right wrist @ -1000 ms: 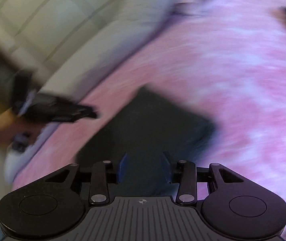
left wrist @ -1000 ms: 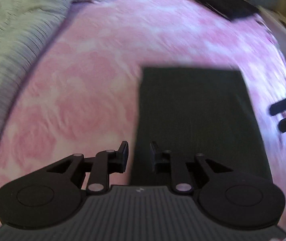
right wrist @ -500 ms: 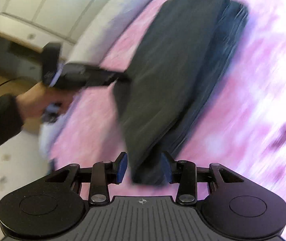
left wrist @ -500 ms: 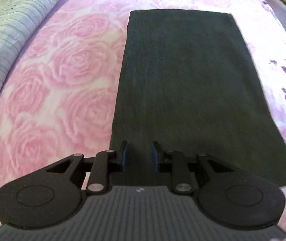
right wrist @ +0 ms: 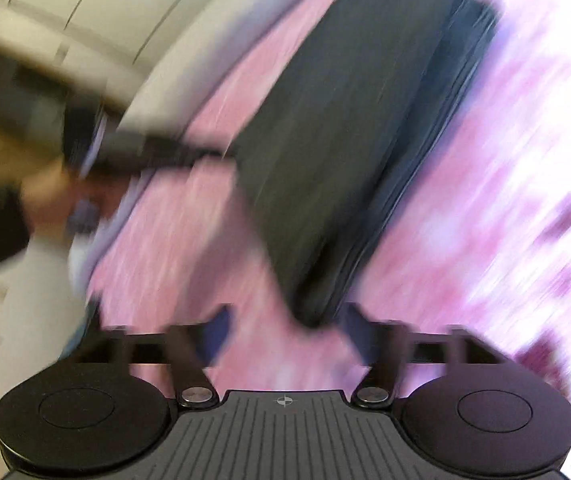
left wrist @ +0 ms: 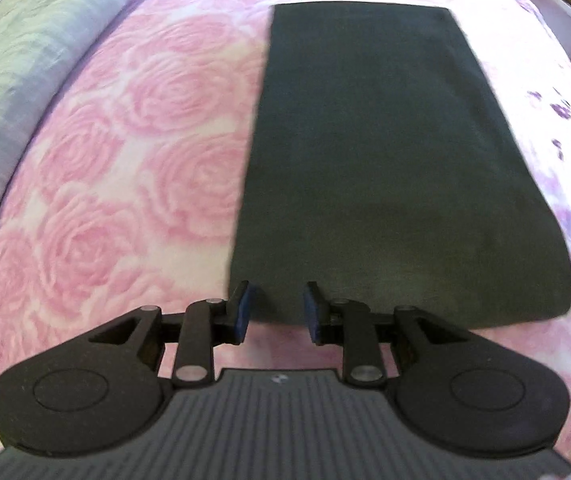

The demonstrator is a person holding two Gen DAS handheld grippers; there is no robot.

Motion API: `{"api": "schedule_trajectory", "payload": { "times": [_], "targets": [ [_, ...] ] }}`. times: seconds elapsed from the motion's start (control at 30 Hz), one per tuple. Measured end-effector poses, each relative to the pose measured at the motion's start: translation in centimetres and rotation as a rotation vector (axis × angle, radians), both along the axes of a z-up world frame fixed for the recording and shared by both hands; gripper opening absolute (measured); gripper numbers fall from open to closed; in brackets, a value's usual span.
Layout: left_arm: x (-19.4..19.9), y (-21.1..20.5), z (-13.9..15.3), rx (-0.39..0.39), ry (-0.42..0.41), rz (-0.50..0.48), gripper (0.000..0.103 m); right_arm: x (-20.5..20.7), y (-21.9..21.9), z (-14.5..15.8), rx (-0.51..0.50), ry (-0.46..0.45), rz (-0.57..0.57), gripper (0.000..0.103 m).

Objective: Fold clothes

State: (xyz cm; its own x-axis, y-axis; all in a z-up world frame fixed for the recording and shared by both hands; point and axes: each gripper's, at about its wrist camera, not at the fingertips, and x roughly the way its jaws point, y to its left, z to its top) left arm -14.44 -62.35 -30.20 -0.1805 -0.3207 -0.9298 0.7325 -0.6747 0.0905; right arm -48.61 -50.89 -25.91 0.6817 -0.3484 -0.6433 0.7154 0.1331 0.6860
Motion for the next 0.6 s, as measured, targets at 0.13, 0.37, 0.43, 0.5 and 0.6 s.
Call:
{"api": "schedule_trajectory", "payload": {
  "times": [0.13,0.37,0.43,0.5,0.6],
  "targets": [
    [1.1,-2.1,-0.8,0.034,0.047,0.103,0.033,-1.8,-4.1,-1.6,0.006,0.031,-0.221,0.086],
    [4.1,-5.6,-3.0,0.193,0.202,0.361,0.043,-3.1,-8.6,-6.1,0.103,-0.146,-0.46,0.051],
    [4.4,-5.9,-3.4,0.241,0.232,0.403,0.035,-3.8,-9.7,-6.1,0.157,-0.152,-0.45,0.028],
    [4.2,-5.6,-3.2,0.3,0.262,0.423,0.027,-4.5,-10.7,-5.7,0.201,-0.154,-0.424,0.02],
    [1.3,-3.1,-2.4,0.4,0.284,0.328,0.025,-7.1,-13.1,-2.3,0.182,-0.099,-0.293,0.018]
  ]
}}
